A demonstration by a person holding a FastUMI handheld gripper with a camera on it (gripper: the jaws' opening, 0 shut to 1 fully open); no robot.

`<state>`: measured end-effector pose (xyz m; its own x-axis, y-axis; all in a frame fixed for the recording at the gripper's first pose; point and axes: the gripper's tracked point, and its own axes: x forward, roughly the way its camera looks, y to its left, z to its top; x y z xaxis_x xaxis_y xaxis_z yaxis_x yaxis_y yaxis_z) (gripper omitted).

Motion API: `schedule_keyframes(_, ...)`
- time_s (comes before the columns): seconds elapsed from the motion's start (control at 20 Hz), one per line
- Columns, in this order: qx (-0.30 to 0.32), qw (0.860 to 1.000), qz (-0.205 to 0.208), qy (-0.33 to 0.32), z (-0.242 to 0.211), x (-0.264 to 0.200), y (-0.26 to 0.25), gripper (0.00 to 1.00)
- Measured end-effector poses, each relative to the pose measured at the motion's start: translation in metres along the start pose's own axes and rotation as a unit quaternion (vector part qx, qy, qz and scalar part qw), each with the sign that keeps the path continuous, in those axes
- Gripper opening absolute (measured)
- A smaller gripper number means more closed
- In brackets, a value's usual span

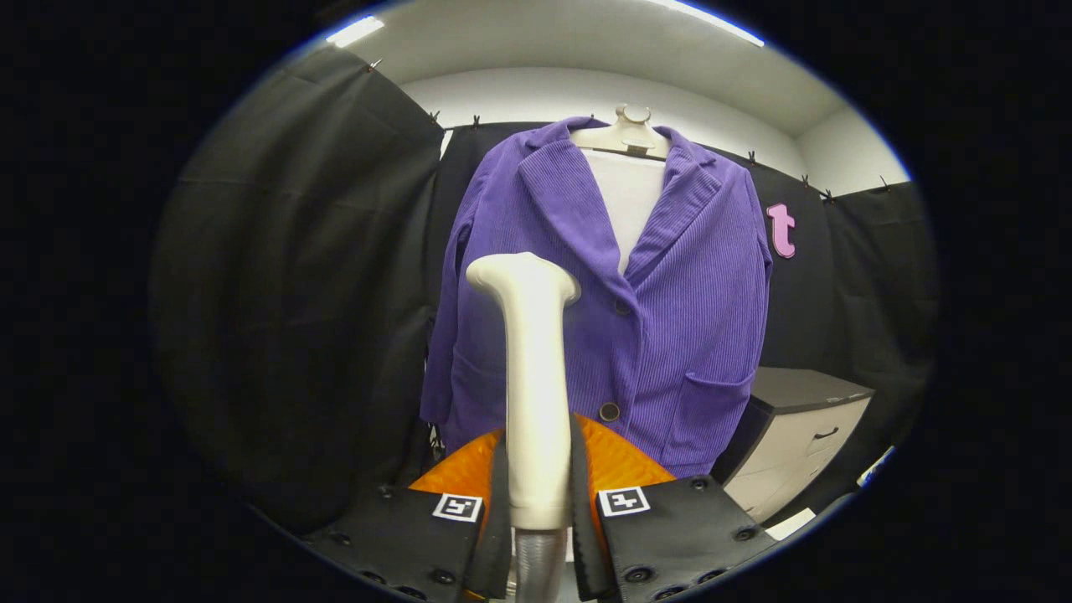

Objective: Iron the clothes twice with a garment steamer, once on the left side and once on the right side.

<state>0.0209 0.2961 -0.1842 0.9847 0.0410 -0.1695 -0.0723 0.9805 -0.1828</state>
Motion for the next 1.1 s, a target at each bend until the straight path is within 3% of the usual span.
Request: schedule_keyframes(1.1,0.007,0.991,0.014,0.136,-0.141,-0.037,0.022,0.38)
